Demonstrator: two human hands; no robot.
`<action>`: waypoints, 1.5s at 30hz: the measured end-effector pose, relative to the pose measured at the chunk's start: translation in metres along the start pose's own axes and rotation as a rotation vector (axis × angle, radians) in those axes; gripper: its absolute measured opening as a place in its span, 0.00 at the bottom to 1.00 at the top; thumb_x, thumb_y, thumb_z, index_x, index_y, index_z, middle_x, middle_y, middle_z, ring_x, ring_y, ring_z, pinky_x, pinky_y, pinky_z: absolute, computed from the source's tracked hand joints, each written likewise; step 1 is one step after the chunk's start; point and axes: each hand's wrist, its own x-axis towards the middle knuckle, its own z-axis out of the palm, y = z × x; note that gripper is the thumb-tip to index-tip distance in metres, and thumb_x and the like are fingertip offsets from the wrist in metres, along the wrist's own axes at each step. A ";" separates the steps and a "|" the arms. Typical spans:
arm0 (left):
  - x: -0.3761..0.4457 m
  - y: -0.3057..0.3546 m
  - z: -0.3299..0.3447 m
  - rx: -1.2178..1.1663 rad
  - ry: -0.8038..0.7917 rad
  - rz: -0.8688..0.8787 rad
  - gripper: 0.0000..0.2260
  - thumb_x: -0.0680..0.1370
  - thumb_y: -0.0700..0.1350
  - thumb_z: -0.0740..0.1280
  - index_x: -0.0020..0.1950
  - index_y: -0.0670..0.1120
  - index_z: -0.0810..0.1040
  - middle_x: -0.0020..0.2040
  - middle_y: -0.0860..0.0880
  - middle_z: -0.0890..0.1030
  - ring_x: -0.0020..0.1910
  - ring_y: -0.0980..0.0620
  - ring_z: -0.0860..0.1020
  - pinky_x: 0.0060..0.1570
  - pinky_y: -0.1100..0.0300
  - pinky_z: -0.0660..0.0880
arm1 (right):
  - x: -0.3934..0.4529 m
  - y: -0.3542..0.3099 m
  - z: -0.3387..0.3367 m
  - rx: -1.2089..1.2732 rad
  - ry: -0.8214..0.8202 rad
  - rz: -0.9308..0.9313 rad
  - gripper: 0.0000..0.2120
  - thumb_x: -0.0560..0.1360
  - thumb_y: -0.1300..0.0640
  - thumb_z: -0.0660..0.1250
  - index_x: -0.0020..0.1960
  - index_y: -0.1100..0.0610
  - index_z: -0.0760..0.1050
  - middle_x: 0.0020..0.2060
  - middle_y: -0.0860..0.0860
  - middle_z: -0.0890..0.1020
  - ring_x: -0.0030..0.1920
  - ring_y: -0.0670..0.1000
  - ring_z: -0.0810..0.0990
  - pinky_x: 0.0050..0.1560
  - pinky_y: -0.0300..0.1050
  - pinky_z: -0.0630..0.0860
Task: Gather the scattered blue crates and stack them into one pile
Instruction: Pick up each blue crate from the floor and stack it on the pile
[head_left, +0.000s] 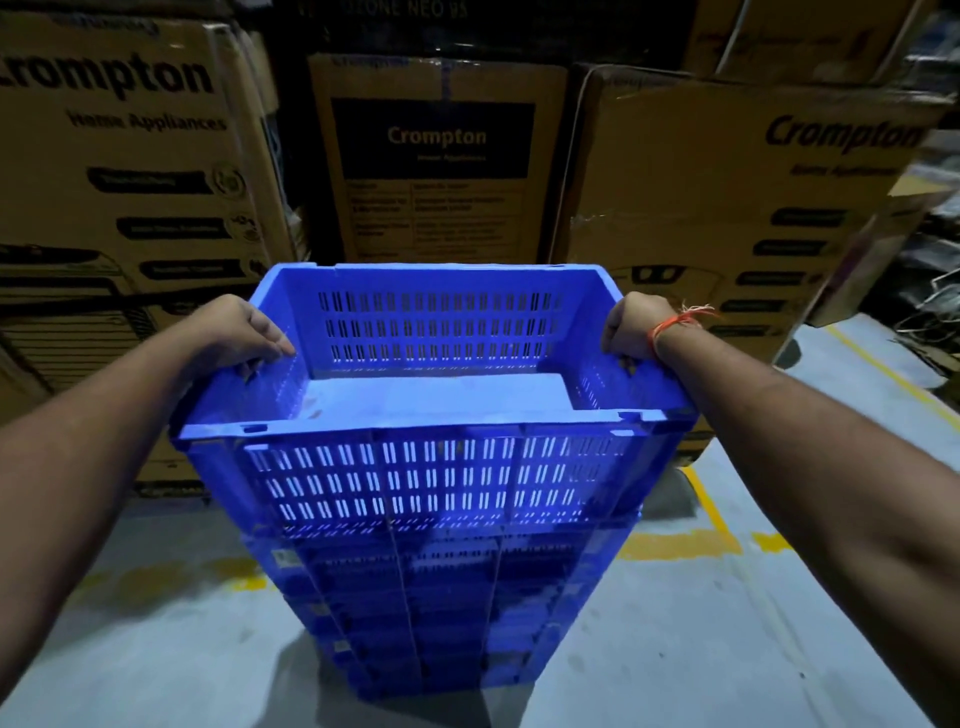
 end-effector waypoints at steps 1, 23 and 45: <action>-0.002 0.001 0.000 -0.005 0.003 -0.006 0.04 0.73 0.28 0.69 0.42 0.35 0.83 0.24 0.43 0.75 0.15 0.56 0.69 0.17 0.66 0.70 | -0.002 0.000 0.000 0.004 0.004 -0.006 0.06 0.70 0.60 0.69 0.37 0.54 0.83 0.15 0.38 0.74 0.36 0.52 0.84 0.49 0.47 0.82; 0.016 0.001 -0.001 0.073 0.029 -0.040 0.05 0.73 0.32 0.72 0.41 0.40 0.85 0.21 0.50 0.78 0.18 0.55 0.72 0.20 0.64 0.72 | 0.001 0.000 0.010 0.256 0.054 0.068 0.11 0.72 0.64 0.64 0.36 0.54 0.82 0.24 0.49 0.81 0.29 0.48 0.82 0.30 0.37 0.73; -0.005 -0.001 0.002 0.034 0.053 -0.044 0.04 0.71 0.33 0.73 0.43 0.41 0.86 0.23 0.56 0.79 0.22 0.58 0.74 0.26 0.64 0.75 | 0.022 0.010 0.016 0.085 0.041 -0.052 0.06 0.71 0.63 0.71 0.37 0.55 0.83 0.22 0.49 0.81 0.30 0.53 0.80 0.41 0.47 0.77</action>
